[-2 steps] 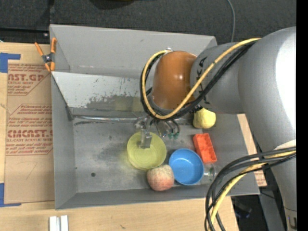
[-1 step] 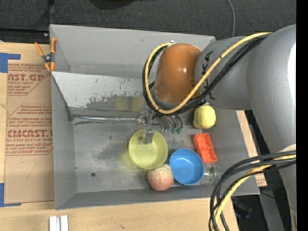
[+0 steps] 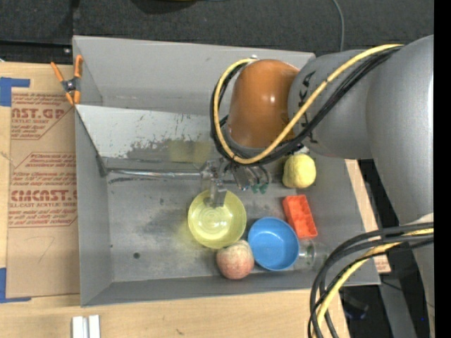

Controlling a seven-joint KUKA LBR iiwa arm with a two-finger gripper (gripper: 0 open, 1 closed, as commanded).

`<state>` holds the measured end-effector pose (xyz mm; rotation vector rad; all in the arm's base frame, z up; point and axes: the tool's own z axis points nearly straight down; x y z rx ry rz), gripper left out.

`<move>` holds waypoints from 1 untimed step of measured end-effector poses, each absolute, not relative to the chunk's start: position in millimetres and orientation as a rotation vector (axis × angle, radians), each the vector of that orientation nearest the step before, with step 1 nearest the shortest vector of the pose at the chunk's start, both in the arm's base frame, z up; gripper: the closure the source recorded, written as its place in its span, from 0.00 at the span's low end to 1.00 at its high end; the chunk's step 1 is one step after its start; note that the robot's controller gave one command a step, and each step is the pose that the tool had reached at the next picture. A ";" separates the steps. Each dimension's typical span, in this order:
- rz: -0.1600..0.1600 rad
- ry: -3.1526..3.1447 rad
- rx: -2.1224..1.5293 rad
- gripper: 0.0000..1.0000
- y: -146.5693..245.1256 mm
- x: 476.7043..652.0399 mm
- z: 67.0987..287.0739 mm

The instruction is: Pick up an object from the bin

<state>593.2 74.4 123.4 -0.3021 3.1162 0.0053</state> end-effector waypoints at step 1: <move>0.005 3.116 -0.302 1.00 74.5 593.0 129.8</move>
Offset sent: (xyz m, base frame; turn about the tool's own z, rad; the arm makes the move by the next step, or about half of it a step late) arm 0.0000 0.0001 0.0018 0.0000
